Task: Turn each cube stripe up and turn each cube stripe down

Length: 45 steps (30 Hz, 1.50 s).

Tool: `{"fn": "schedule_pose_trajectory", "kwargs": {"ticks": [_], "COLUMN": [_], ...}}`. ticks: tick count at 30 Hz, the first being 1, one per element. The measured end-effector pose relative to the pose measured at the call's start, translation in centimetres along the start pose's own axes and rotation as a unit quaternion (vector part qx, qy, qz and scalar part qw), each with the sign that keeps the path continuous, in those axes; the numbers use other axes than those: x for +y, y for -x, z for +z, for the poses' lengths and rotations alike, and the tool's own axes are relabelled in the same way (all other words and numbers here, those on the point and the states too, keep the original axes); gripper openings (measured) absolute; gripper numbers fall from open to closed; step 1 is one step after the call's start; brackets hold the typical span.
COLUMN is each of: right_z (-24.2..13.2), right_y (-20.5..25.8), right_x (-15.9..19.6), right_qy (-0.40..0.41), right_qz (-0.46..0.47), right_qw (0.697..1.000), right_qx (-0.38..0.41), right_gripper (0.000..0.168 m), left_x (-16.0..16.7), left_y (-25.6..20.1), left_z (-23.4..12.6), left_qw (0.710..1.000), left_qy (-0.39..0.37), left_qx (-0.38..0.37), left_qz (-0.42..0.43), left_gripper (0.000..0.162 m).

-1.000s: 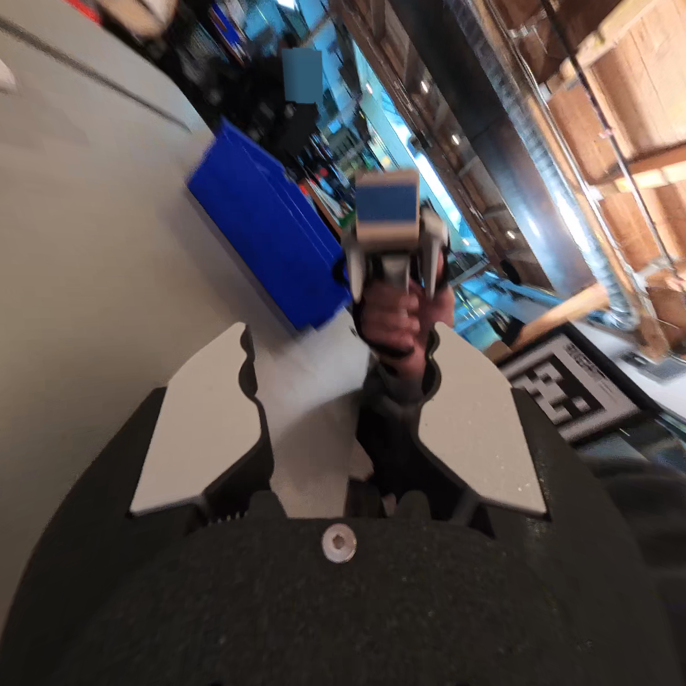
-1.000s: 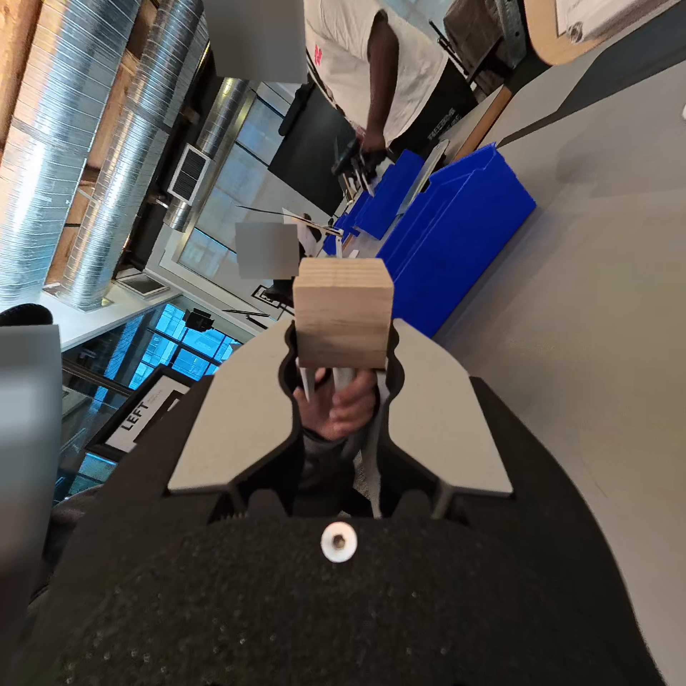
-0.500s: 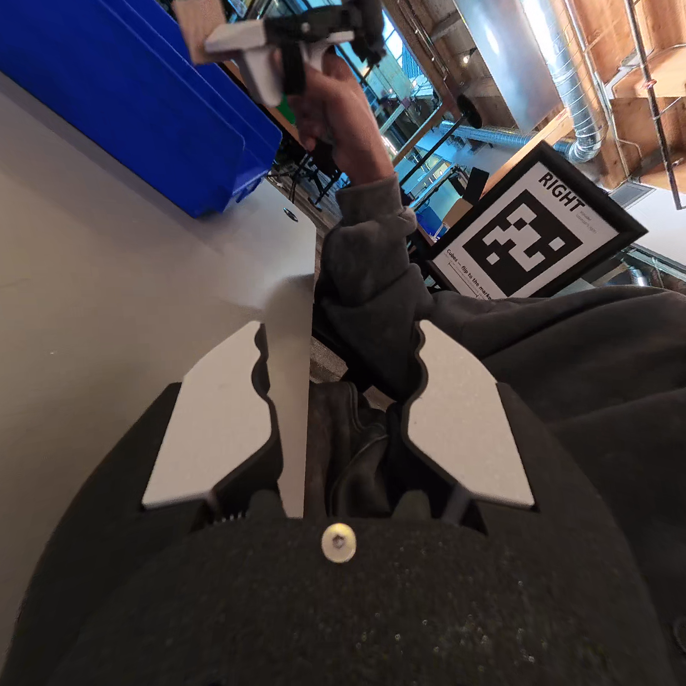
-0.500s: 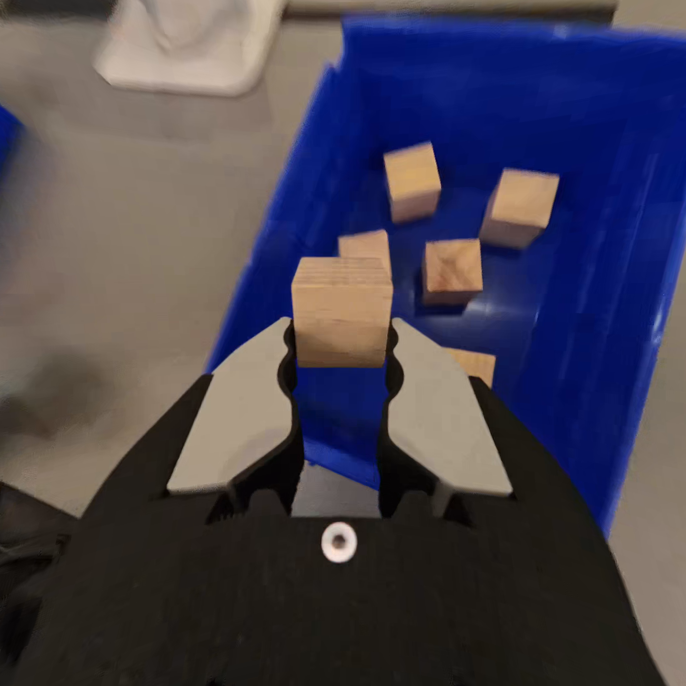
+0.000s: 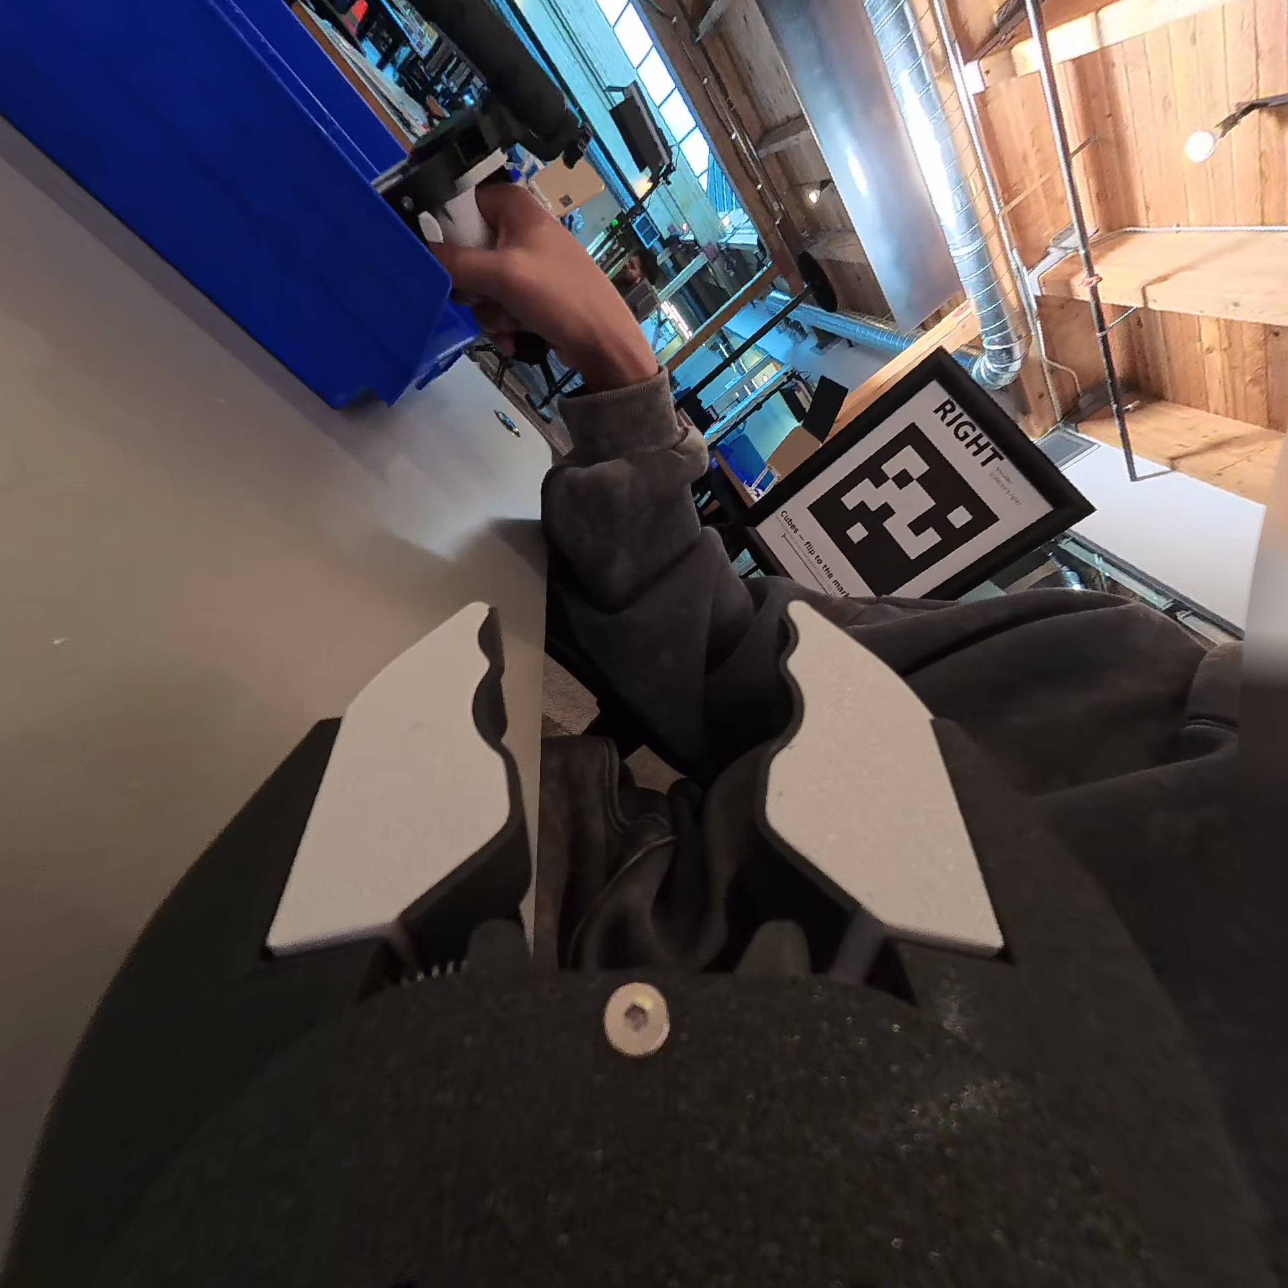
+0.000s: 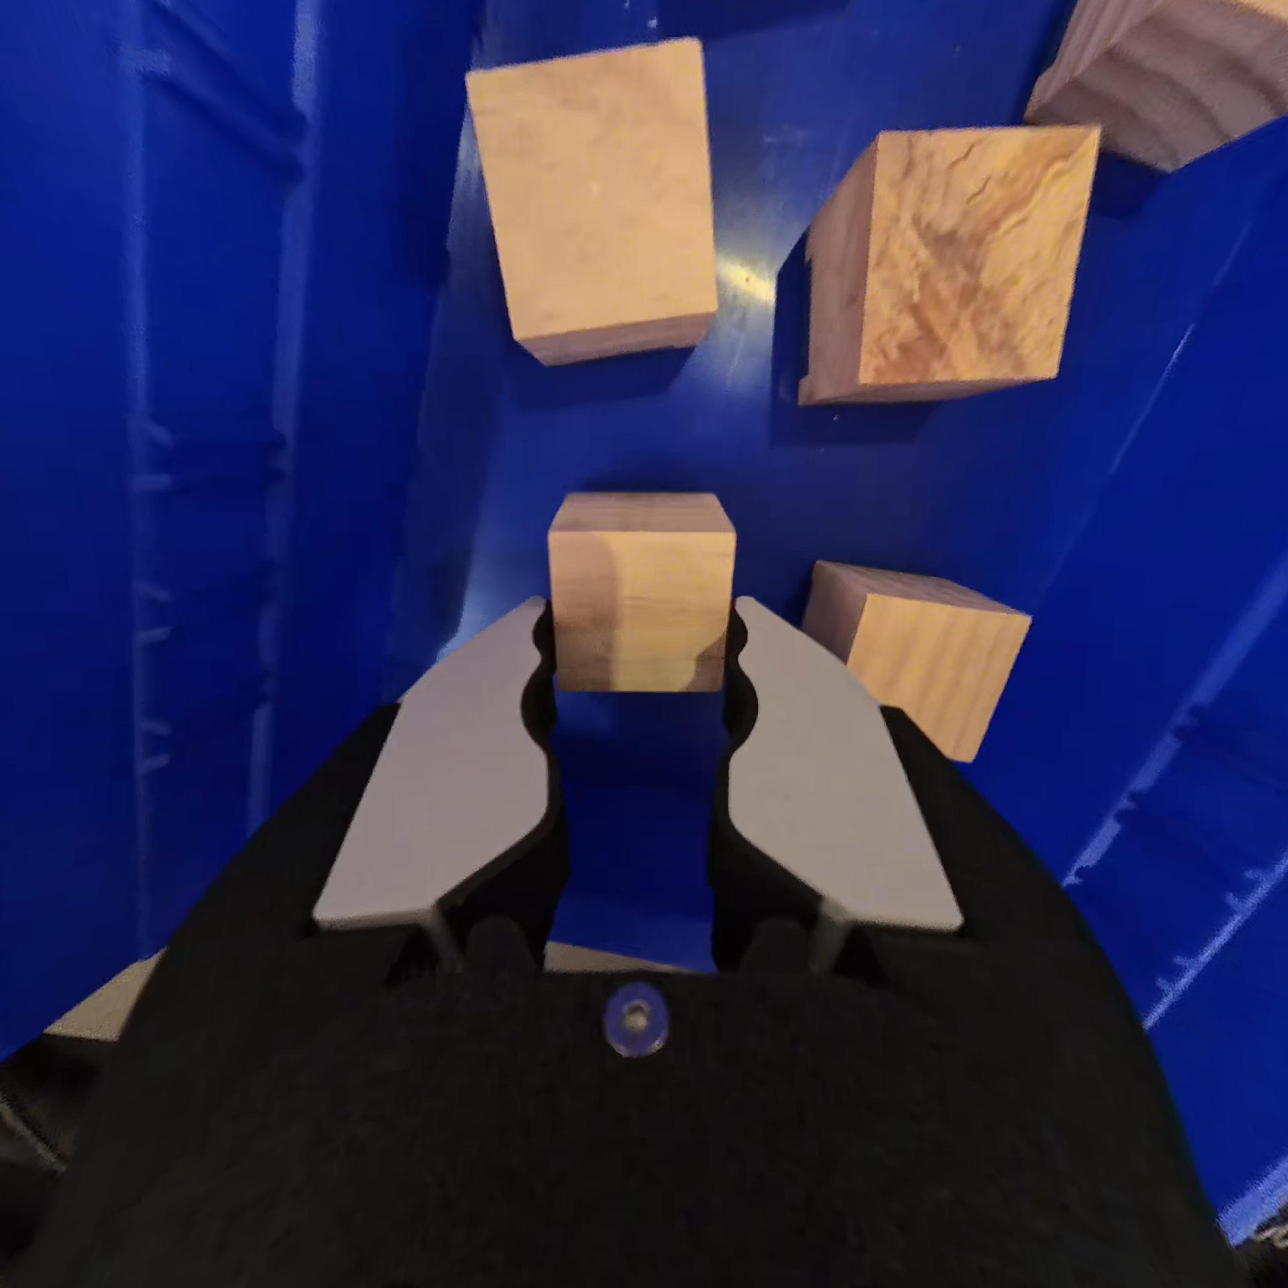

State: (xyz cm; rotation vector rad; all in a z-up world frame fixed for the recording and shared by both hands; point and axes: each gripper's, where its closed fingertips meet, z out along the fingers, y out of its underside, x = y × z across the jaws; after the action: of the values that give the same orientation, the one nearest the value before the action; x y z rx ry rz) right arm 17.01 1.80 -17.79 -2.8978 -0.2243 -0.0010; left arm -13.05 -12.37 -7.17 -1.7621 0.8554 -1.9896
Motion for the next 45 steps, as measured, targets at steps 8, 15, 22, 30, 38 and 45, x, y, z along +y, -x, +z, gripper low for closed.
{"fn": "schedule_pose_trajectory", "kwargs": {"ticks": [8, 15, 22, 30, 38, 45], "right_z": [-9.3, -25.1, -18.8, -12.2, -11.6, -13.7], "right_y": [3.1, 15.7, 25.2, 24.9, 24.6, 21.9], "right_x": [-4.7, -6.0, -3.1, 0.2, 1.5, 1.3], "right_qy": [-0.228, -0.626, -0.706, -0.633, -0.612, -0.621], "right_qz": [-0.036, -0.130, -0.153, -0.162, -0.188, -0.163], "right_qw": [0.970, 0.739, 0.658, 0.735, 0.754, 0.755], "right_qx": [-0.079, -0.212, -0.209, -0.183, -0.146, -0.132], "right_gripper": [0.057, 0.068, 0.064, 0.064, 0.064, 0.066], "left_x": [-0.4, -3.4, -6.9, -5.1, -4.5, -5.2], "left_y": [1.8, 5.5, 4.1, 5.9, 6.7, 5.5], "left_z": [-1.0, -5.9, -12.2, -12.3, -11.2, -9.2], "left_qw": [0.995, 0.928, 0.781, 0.785, 0.799, 0.794], "left_qy": [0.001, -0.052, -0.147, -0.127, -0.115, -0.150], "left_qx": [-0.085, -0.327, -0.517, -0.527, -0.512, -0.493], "left_qz": [0.042, 0.168, 0.319, 0.300, 0.293, 0.324], "left_gripper": [0.066, 0.068, 0.075, 0.071, 0.074, 0.091]}}
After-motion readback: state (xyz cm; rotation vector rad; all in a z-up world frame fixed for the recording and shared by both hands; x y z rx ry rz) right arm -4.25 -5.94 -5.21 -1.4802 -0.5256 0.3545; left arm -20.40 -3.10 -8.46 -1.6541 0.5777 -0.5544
